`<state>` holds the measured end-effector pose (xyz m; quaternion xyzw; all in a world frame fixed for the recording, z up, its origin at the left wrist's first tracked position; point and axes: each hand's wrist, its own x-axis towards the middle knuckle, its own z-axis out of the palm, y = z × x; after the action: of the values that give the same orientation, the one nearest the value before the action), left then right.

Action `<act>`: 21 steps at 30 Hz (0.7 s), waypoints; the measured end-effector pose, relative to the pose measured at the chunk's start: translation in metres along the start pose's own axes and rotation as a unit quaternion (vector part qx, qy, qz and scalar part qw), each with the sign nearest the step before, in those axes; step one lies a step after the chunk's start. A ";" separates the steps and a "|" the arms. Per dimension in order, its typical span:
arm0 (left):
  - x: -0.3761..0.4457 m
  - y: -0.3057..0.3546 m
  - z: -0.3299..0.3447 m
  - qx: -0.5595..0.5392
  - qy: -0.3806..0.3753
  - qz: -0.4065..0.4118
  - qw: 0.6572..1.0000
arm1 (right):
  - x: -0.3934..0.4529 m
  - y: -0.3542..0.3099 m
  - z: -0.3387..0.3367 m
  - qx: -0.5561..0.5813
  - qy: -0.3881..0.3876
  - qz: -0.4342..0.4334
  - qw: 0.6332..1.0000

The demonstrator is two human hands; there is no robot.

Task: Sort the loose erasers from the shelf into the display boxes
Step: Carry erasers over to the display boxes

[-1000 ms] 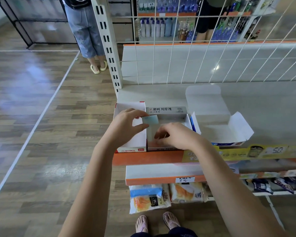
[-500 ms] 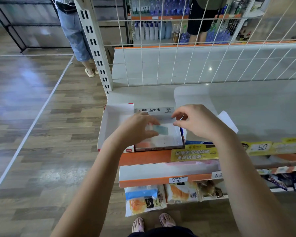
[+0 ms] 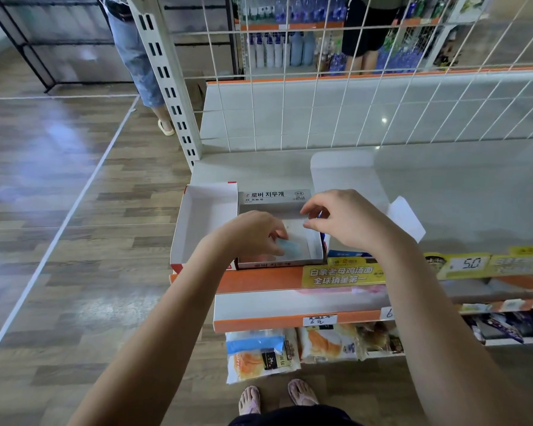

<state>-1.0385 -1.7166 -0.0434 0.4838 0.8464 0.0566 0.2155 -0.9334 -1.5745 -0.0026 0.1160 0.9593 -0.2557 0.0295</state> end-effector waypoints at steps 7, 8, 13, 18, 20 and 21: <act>0.003 -0.002 -0.002 0.007 -0.025 -0.004 1.000 | 0.001 -0.001 0.001 -0.001 -0.003 -0.009 1.000; 0.004 -0.002 -0.003 0.005 -0.031 -0.003 0.999 | 0.001 -0.001 0.001 -0.002 -0.004 -0.010 1.000; 0.006 -0.003 -0.007 -0.005 -0.047 -0.002 0.999 | 0.004 0.000 0.002 -0.008 -0.006 -0.010 1.000; 0.015 0.001 -0.014 -0.047 -0.053 0.014 0.997 | 0.006 0.001 0.003 -0.007 -0.008 -0.002 1.000; 0.018 0.004 -0.015 -0.050 -0.064 0.026 0.996 | 0.007 0.001 0.004 -0.012 -0.013 -0.001 1.000; 0.019 0.004 -0.014 -0.044 -0.069 0.030 0.996 | 0.007 0.001 0.005 -0.013 -0.014 0.000 1.000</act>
<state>-1.0497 -1.6969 -0.0350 0.5017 0.8114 0.0670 0.2925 -0.9402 -1.5746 -0.0080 0.1115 0.9621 -0.2447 0.0447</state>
